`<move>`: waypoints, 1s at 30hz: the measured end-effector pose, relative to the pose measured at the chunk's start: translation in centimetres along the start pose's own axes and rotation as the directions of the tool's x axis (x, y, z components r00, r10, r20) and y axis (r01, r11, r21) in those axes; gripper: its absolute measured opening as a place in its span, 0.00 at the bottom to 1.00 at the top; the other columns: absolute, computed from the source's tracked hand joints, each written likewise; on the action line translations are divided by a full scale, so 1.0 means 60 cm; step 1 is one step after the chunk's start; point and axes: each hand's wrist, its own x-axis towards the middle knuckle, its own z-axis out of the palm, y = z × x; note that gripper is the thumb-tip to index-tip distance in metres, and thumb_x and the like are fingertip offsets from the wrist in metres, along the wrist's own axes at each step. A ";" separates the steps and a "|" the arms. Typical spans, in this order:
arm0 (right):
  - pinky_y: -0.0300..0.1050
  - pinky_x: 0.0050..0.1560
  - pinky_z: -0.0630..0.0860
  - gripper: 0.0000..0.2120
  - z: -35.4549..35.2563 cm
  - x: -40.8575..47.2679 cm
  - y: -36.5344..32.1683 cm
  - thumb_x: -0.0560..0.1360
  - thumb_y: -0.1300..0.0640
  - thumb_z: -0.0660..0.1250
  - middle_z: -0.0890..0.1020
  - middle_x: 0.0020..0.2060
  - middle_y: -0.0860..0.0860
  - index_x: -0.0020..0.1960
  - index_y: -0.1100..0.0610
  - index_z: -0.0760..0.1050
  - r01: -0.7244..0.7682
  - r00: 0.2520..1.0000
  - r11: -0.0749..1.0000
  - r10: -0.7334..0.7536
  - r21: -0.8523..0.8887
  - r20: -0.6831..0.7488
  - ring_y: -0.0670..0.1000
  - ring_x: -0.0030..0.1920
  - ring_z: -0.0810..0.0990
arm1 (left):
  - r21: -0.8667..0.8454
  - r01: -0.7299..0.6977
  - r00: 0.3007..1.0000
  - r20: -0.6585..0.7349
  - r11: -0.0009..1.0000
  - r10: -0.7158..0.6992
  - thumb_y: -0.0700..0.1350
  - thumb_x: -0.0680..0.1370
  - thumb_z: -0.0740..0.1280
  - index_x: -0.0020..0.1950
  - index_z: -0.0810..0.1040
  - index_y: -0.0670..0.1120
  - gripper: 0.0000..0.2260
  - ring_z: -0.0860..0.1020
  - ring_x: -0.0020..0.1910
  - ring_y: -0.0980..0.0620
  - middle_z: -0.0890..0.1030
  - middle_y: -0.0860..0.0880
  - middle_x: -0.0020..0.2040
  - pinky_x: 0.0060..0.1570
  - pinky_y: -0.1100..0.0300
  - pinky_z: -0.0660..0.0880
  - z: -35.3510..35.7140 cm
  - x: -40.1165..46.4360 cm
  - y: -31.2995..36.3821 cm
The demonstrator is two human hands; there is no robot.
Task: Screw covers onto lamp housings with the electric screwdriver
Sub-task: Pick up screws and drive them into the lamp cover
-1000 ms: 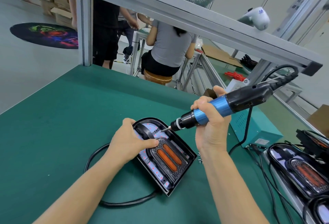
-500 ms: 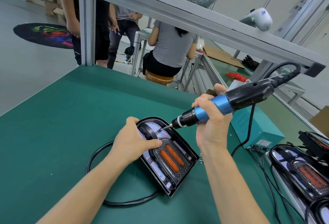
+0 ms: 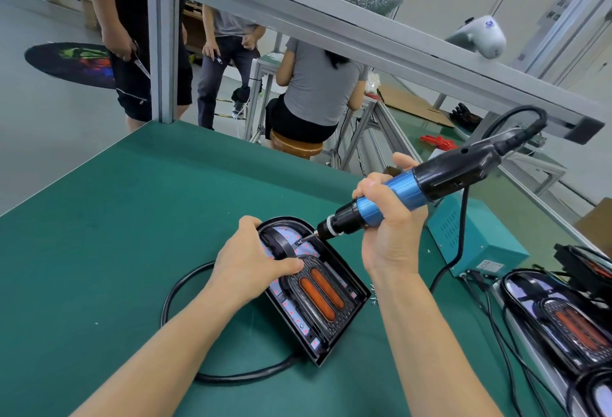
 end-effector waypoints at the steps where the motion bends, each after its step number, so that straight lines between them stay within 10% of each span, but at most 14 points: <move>1: 0.47 0.47 0.75 0.21 0.000 -0.001 0.000 0.65 0.69 0.67 0.75 0.30 0.48 0.54 0.52 0.72 0.000 1.000 1.000 0.000 0.002 -0.003 0.51 0.35 0.74 | -0.004 -0.004 1.000 0.000 1.000 0.004 0.55 0.62 0.79 0.62 0.64 0.48 0.36 0.75 0.51 0.50 0.76 0.52 0.52 0.43 0.57 0.69 0.000 -0.001 0.000; 18: 0.40 0.41 0.74 0.24 -0.015 0.009 -0.004 0.65 0.70 0.66 0.76 0.36 0.49 0.56 0.51 0.70 -0.105 0.968 0.994 0.106 -0.017 0.228 0.51 0.37 0.73 | -0.097 -0.040 0.998 -0.055 0.994 0.035 0.53 0.60 0.80 0.62 0.65 0.50 0.37 0.74 0.54 0.49 0.77 0.52 0.55 0.48 0.56 0.69 0.019 -0.004 -0.007; 30: 0.45 0.48 0.74 0.14 -0.017 0.015 -0.004 0.68 0.65 0.70 0.77 0.35 0.48 0.36 0.46 0.76 -0.104 0.972 0.993 0.115 -0.062 0.204 0.53 0.41 0.75 | -0.096 -0.040 0.994 -0.106 0.995 0.030 0.53 0.60 0.80 0.58 0.67 0.50 0.34 0.75 0.50 0.52 0.75 0.60 0.47 0.43 0.57 0.68 0.018 0.001 -0.011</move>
